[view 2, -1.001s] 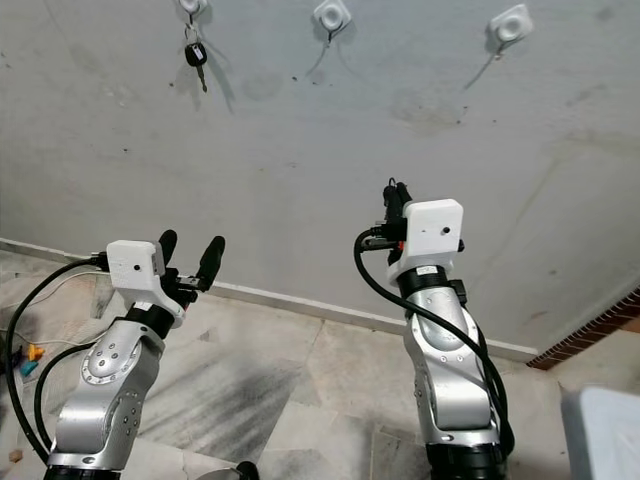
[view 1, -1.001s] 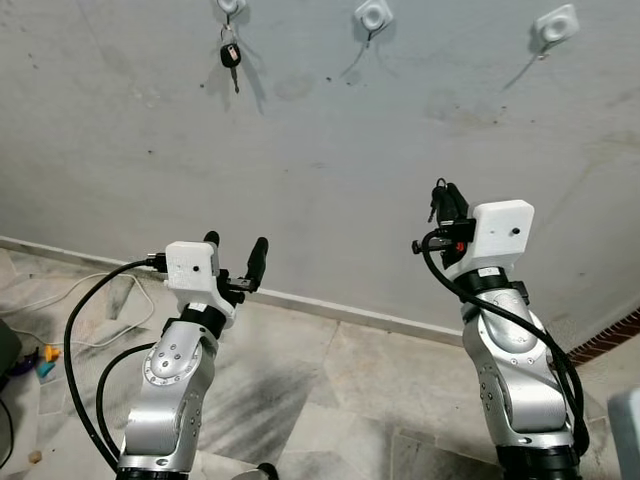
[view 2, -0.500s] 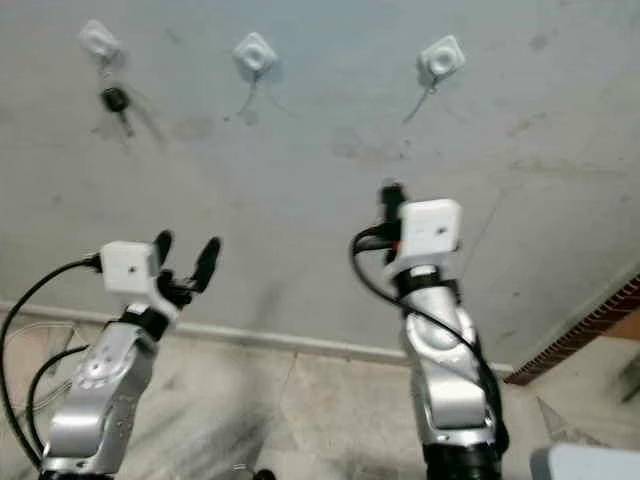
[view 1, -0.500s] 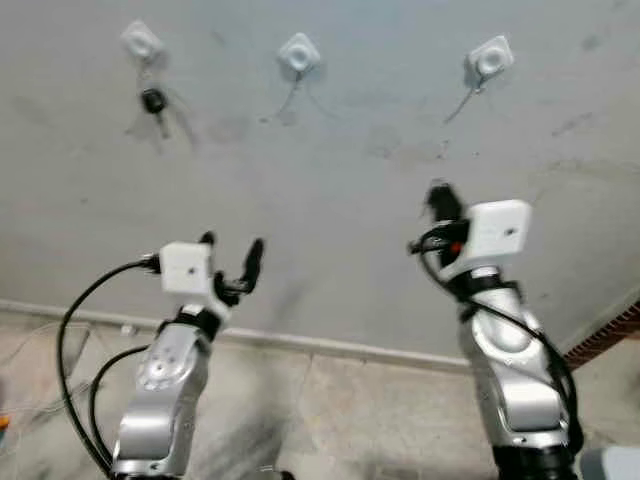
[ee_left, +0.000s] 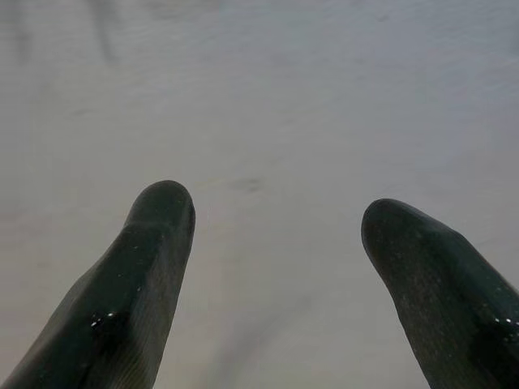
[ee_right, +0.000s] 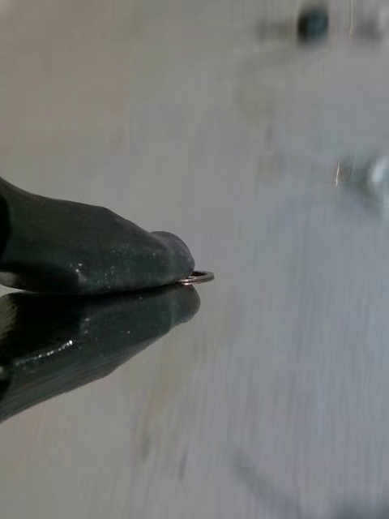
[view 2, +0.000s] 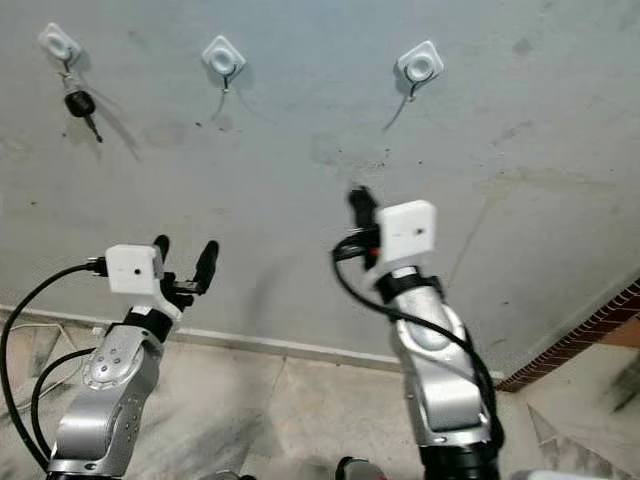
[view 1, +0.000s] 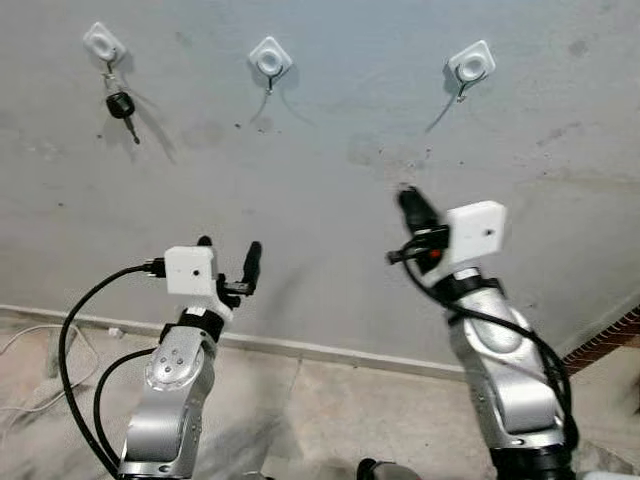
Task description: Hang keys on a hook
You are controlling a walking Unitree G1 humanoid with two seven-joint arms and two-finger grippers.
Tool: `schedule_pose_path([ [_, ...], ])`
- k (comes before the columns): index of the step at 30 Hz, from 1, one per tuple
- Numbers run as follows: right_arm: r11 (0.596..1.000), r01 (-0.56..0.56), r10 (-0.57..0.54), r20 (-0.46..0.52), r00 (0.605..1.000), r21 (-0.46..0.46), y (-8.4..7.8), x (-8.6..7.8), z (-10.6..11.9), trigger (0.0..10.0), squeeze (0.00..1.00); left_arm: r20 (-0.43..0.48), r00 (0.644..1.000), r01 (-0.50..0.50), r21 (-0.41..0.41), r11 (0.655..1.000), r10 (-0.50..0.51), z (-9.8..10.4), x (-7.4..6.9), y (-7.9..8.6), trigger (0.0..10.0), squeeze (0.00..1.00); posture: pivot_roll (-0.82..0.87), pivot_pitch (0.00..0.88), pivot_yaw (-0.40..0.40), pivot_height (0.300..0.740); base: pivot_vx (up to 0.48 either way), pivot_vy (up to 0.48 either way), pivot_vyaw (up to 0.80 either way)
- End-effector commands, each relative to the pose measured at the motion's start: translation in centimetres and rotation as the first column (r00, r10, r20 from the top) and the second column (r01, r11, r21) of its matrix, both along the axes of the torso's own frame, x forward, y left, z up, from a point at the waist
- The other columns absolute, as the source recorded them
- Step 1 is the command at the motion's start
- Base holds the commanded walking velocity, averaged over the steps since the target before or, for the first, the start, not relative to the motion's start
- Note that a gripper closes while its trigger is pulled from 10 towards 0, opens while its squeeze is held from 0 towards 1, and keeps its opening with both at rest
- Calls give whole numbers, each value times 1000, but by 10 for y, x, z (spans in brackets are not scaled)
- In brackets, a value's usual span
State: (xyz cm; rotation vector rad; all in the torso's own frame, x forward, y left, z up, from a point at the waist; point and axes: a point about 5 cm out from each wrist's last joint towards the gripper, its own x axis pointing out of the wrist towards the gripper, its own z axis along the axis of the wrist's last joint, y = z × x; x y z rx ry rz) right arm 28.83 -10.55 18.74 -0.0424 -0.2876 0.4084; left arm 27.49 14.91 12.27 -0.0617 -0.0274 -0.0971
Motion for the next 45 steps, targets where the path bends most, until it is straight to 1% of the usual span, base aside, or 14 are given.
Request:
schedule_pose_path([
  [1,1000,-16,16,-3,1000,-16,2,2,1,10000,0,-23,999,-25,7,1000,25,-4,-2,4,10000,0,-27,173,37,740,0,0,0],
  [2,1000,-22,22,0,1000,-19,2,2,2,10000,0,-34,998,-54,18,998,54,-6,-3,8,10000,0,-20,178,35,740,0,0,0],
  [6,999,-23,23,8,1000,-22,0,4,3,10000,0,-40,998,-57,4,998,57,-6,-5,11,10000,0,-10,183,34,740,0,0,0],
  [9,1000,2,-2,-2,1000,-14,-4,7,2,10000,0,-51,996,-67,3,998,67,-7,-6,12,10000,0,-7,182,33,740,0,174,0],
  [17,1000,17,-17,3,1000,-8,-6,6,3,10000,0,-54,997,-56,-6,998,56,-6,-2,10,10000,0,-17,180,39,740,0,293,0],
  [25,999,39,-39,7,999,-5,-11,6,3,10000,0,-64,997,-47,-11,999,46,-7,-2,9,10000,0,-24,183,43,740,0,298,0],
  [40,998,62,-62,11,998,-5,-14,7,3,10000,0,-86,996,-40,-11,999,39,-8,-1,9,10000,0,-22,183,46,740,0,318,0],
  [45,997,75,-75,12,997,-5,-16,7,3,10000,0,-80,996,-31,-7,999,30,-6,1,9,10000,0,-26,180,50,740,0,399,0],
])
